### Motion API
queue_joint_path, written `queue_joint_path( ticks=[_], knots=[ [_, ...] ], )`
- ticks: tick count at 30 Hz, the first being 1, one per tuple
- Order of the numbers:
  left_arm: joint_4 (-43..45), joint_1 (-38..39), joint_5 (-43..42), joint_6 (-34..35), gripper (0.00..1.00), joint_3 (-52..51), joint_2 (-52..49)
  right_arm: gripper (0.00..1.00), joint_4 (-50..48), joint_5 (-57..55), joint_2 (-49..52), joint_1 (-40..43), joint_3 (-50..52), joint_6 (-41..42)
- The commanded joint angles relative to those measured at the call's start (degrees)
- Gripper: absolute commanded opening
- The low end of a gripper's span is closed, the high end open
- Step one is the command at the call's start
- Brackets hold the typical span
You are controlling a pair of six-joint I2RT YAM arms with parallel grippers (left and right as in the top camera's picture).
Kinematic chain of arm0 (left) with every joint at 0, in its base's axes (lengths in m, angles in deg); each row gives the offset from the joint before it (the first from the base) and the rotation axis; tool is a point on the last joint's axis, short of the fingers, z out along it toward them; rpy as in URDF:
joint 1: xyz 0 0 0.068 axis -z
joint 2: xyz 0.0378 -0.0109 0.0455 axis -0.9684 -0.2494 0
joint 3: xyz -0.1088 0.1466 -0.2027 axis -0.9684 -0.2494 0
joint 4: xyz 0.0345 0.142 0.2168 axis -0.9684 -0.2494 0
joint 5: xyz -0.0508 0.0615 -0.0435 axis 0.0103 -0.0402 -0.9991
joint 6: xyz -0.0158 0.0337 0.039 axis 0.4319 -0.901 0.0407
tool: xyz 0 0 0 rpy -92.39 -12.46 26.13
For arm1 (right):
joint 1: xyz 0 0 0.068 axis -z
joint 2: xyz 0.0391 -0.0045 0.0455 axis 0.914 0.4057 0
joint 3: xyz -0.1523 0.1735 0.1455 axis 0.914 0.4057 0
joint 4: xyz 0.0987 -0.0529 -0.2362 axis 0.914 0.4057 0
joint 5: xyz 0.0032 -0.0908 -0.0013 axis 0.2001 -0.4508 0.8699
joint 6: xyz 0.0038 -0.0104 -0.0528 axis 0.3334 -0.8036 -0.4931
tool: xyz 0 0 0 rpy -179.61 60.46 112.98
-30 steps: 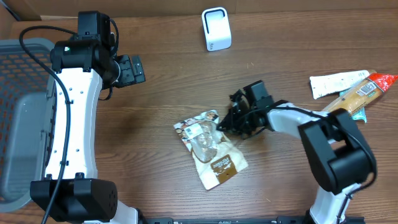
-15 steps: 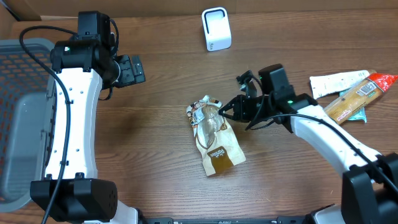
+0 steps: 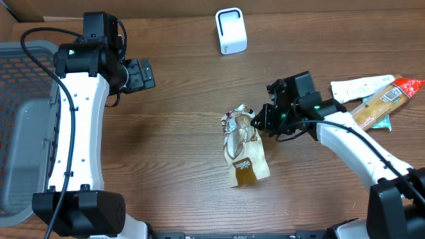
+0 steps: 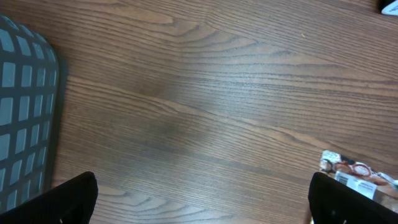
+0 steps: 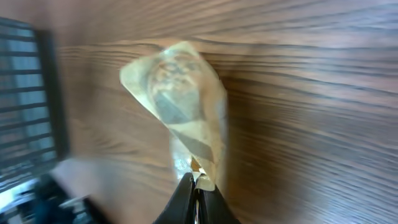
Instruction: Scan the item barcode
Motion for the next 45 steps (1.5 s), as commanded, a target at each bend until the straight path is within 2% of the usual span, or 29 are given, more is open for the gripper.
queue_joint_path(
  ticks=[1,5,21,22,26,29,34,40,45],
  knots=[
    [0.13,0.17,-0.44,0.76,1.00,0.09,-0.42,0.04,0.87,-13.22,-1.33,-3.13,-1.25,-0.79],
    [0.13,0.17,-0.44,0.76,1.00,0.09,-0.42,0.04,2.73,-21.27,-0.87,-6.19,-1.22,-0.85],
    [0.13,0.17,-0.44,0.76,0.99,0.09,-0.42,0.04,3.19,-16.00,10.73,-6.73,-1.22,-0.81],
    [0.13,0.17,-0.42,0.76,1.00,0.09,-0.42,0.07,3.15,-15.61,10.73,-6.73,-1.22,-0.83],
    [0.13,0.17,-0.42,0.76,1.00,0.09,-0.42,0.34,3.26,-12.37,10.73,-6.73,-1.22,-0.85],
    [0.13,0.17,-0.44,0.74,1.00,0.09,-0.42,0.46,3.58,-9.25,10.73,-6.73,-1.22,-0.90],
    [0.13,0.17,-0.42,0.76,0.99,0.09,-0.42,0.52,5.07,-7.85,10.73,-6.73,-1.22,-1.33],
    [0.13,0.17,-0.44,0.76,1.00,0.09,-0.42,0.64,4.92,-7.69,10.73,-6.14,-1.75,-9.27],
    [0.13,0.17,-0.42,0.76,0.99,0.09,-0.42,0.73,9.60,-7.74,10.69,-5.97,-8.37,-17.05]
  ],
)
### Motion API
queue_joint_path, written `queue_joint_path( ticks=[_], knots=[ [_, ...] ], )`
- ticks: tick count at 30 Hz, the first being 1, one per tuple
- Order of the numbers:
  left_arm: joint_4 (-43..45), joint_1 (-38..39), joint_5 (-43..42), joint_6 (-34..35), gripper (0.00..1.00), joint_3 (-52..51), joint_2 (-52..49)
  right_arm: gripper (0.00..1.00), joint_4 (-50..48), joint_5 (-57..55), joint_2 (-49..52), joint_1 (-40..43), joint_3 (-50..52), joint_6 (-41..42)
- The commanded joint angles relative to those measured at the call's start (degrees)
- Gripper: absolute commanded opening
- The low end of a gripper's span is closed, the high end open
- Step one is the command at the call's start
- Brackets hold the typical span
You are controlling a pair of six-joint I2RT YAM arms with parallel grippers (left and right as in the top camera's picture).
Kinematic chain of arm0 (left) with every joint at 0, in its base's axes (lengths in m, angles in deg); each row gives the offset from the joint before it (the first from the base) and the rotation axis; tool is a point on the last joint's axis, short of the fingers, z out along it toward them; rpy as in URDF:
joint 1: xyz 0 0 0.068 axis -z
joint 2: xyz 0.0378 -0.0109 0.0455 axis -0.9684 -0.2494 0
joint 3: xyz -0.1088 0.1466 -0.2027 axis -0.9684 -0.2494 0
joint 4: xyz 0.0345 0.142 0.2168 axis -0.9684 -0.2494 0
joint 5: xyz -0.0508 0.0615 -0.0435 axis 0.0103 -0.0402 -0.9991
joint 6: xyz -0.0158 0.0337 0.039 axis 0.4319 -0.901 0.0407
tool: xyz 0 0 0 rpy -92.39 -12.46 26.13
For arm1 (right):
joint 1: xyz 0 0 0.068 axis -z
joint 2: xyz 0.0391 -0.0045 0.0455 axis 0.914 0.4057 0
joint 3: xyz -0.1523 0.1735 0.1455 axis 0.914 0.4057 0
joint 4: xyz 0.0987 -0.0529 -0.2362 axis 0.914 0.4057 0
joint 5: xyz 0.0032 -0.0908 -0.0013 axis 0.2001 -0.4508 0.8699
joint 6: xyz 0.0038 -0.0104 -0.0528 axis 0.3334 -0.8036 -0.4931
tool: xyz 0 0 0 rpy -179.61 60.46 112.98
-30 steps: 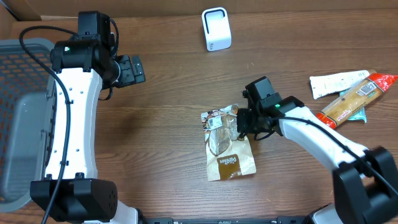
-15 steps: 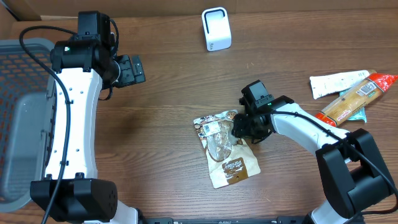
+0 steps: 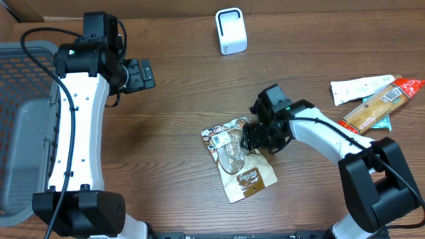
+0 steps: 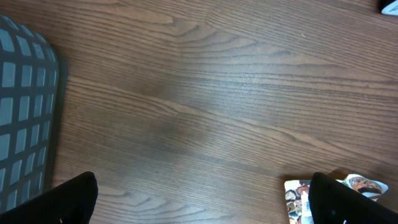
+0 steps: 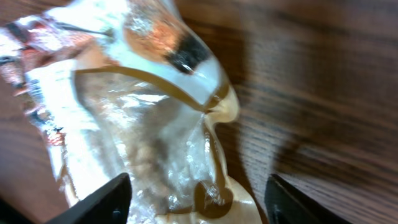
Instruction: Scan the item barcode
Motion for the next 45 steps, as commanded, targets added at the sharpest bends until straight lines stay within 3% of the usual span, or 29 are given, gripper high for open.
queue_joint_path(
  ticks=[1,10,23,30,33,38,45],
  knots=[
    [0.13,0.17,-0.42,0.76,0.99,0.09,-0.39,0.75,2.97,0.63,-0.04,0.04,-6.93,-9.11],
    [0.13,0.17,-0.44,0.76,1.00,0.09,-0.39,0.84,8.87,-0.48,0.11,-1.44,-4.76,-15.54],
    [0.13,0.17,-0.42,0.76,1.00,0.09,-0.39,0.89,7.37,10.97,0.11,-1.20,5.64,-14.32],
    [0.13,0.17,-0.42,0.76,1.00,0.09,-0.39,0.84,1.31,15.10,0.11,-1.22,9.29,-1.92],
    [0.13,0.17,-0.44,0.76,1.00,0.09,-0.39,0.83,-7.34,15.74,0.11,-1.33,10.56,10.93],
    [0.13,0.17,-0.42,0.76,1.00,0.09,-0.39,0.82,-15.13,9.57,0.13,-2.21,12.94,24.11],
    [0.13,0.17,-0.44,0.76,1.00,0.09,-0.39,0.80,-17.88,9.42,0.17,-2.36,14.60,27.26]
  ],
)
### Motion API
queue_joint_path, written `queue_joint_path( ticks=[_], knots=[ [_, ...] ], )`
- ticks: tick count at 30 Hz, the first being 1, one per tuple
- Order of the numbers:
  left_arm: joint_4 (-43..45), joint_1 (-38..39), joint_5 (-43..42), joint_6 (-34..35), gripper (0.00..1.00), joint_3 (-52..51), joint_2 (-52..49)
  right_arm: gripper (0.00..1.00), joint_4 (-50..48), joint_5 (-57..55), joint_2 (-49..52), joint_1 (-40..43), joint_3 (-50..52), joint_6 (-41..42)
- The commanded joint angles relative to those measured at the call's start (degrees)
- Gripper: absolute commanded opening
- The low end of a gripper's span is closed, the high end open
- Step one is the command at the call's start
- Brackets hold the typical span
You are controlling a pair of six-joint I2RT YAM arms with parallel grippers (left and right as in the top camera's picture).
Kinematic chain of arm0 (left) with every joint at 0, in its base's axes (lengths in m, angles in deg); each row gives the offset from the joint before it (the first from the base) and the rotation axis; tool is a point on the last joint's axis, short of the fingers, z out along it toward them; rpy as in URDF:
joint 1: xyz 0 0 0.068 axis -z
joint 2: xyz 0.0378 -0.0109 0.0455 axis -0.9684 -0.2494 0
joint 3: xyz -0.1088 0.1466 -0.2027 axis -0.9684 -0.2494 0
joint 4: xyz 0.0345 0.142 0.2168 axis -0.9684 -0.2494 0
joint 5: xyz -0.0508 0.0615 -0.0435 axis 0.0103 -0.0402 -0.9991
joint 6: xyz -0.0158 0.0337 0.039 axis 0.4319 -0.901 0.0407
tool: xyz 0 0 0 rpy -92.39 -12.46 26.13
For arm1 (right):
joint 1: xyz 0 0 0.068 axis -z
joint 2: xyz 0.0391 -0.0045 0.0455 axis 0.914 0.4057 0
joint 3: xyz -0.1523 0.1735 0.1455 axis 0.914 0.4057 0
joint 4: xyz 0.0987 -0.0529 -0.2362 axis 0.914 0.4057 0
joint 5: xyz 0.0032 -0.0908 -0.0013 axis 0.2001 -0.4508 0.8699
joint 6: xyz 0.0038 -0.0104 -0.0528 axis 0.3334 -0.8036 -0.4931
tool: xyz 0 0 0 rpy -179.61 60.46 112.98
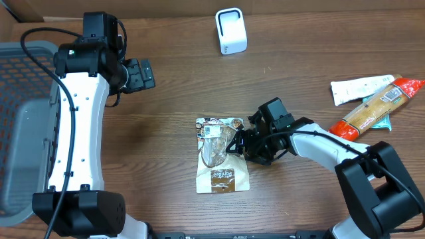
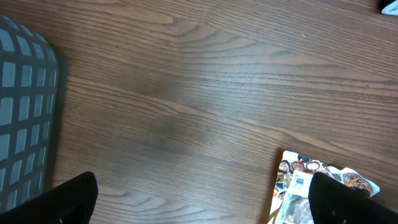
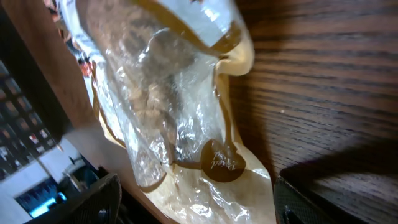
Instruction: Scan the item barcode
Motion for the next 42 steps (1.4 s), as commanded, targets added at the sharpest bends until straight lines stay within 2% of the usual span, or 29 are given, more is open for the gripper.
queue_joint_path(
  ticks=[1,5,10,22,32,35,39,42],
  knots=[
    [0.13,0.17,-0.44,0.76,1.00,0.09,-0.39,0.79,0.31,-6.29,2.01,-0.74,2.54,3.98],
    [0.13,0.17,-0.44,0.76,1.00,0.09,-0.39,0.79,-1.55,-6.78,2.82,-1.01,2.54,3.89],
    [0.13,0.17,-0.44,0.76,1.00,0.09,-0.39,0.78,-9.88,-11.61,3.32,-1.03,2.54,1.44],
    [0.13,0.17,-0.44,0.76,0.99,0.09,-0.39,0.83,-18.64,-21.11,3.39,-0.39,1.99,-5.68],
    [0.13,0.17,-0.44,0.76,1.00,0.09,-0.39,0.79,-24.92,-14.03,10.19,-0.55,1.99,-3.15],
    [0.13,0.17,-0.42,0.76,0.99,0.09,-0.39,0.75,-26.34,-11.47,12.66,-0.57,1.99,0.42],
    [0.13,0.17,-0.44,0.76,0.99,0.09,-0.39,0.65,-26.40,-9.68,13.64,-0.55,1.99,1.73],
    [0.13,0.17,-0.44,0.74,1.00,0.09,-0.39,0.64,-26.23,-8.11,13.64,-0.55,1.99,1.77]
  ],
)
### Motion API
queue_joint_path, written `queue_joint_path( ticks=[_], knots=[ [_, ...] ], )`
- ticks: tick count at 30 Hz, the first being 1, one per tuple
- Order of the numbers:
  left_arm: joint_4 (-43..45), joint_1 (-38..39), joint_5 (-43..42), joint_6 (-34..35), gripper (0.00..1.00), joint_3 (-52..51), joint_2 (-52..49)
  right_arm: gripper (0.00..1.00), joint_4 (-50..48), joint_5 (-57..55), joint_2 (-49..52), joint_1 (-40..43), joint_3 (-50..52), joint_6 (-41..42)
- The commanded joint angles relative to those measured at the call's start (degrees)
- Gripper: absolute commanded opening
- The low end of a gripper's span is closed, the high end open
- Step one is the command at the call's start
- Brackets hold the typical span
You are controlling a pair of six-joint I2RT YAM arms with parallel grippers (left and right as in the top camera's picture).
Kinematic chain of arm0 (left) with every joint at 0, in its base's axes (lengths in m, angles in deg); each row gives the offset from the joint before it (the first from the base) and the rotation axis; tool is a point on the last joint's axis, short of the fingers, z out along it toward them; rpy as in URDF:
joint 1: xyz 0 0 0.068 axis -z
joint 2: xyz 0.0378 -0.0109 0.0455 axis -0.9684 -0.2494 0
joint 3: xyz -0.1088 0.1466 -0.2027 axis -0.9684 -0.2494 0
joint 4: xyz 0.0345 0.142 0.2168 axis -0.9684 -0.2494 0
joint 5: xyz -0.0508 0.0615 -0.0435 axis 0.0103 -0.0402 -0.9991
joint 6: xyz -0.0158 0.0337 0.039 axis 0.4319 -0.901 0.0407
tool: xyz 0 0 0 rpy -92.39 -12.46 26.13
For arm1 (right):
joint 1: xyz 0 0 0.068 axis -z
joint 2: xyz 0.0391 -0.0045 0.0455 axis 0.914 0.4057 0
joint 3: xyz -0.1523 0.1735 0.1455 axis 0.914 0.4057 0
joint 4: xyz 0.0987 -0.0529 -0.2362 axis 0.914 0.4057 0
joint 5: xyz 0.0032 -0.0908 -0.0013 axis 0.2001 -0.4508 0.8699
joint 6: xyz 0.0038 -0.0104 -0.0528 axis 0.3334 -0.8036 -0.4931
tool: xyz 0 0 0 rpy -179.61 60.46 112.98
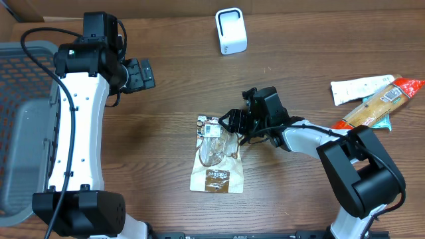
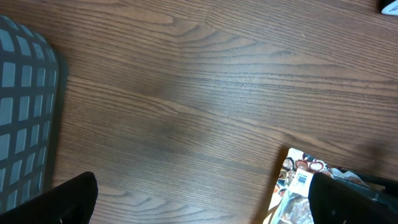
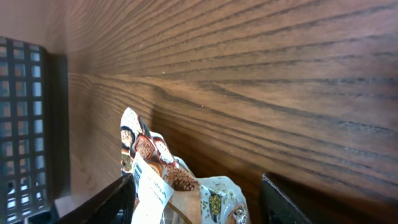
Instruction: Scan the item barcode
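Note:
A tan and clear snack bag (image 1: 216, 159) lies flat on the table with a white barcode label (image 1: 212, 131) face up at its far end. My right gripper (image 1: 234, 126) is low at that end, open. In the right wrist view its fingers (image 3: 102, 202) straddle the bag's printed top (image 3: 186, 190) and the label (image 3: 152, 190). A white scanner (image 1: 230, 30) stands at the back centre. My left gripper (image 1: 138, 74) hangs open at the left, away from the bag. The left wrist view shows the bag's corner (image 2: 297, 183) beside its right finger (image 2: 348, 199).
A grey mesh basket (image 1: 20, 119) fills the left edge, also seen as a basket corner (image 2: 25, 112) in the left wrist view. Several packaged items (image 1: 368, 99) lie at the right edge of the wooden table (image 1: 166, 99).
My right gripper was beside the bag's right side and now stands at its far, labelled end, still open. The bag has shifted slightly left. The left arm has not moved.
First my right gripper was shut on the bag's edge, the bag crumpled and partly raised. Then the gripper was open with the bag lying tilted on the table. Later the bag lay further left, straight, label up. Now the gripper stands at the label end.

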Motion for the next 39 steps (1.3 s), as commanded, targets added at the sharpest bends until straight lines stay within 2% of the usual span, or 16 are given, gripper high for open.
queue_joint_path(
  ticks=[1,7,13,19,23,24,28,33,39],
  knots=[
    [0.13,0.17,-0.44,0.74,1.00,0.09,-0.39,0.64,3.54,1.01,5.09,-0.59,3.37,2.08],
    [0.13,0.17,-0.42,0.76,1.00,0.09,-0.39,0.68,9.03,10.27,5.09,0.57,3.37,2.49],
    [0.13,0.17,-0.42,0.76,1.00,0.09,-0.39,0.69,13.25,10.99,5.09,0.87,3.37,5.55],
    [0.13,0.17,-0.44,0.76,1.00,0.09,-0.39,0.56,16.50,11.41,5.09,0.85,3.37,6.64],
    [0.13,0.17,-0.44,0.76,0.99,0.09,-0.39,0.42,16.76,11.15,5.09,0.85,3.37,6.73],
    [0.13,0.17,-0.44,0.76,1.00,0.09,-0.39,0.37,16.39,11.08,5.09,0.85,3.37,6.54],
    [0.13,0.17,-0.42,0.76,1.00,0.09,-0.39,0.06,13.27,11.19,5.09,0.87,3.37,5.31],
    [0.13,0.17,-0.44,0.76,1.00,0.09,-0.39,0.04,12.28,11.19,4.42,1.99,1.77,1.84],
    [0.13,0.17,-0.42,0.76,1.00,0.09,-0.39,0.04,23.15,11.19,0.11,4.35,-3.50,-6.32]
  ],
)
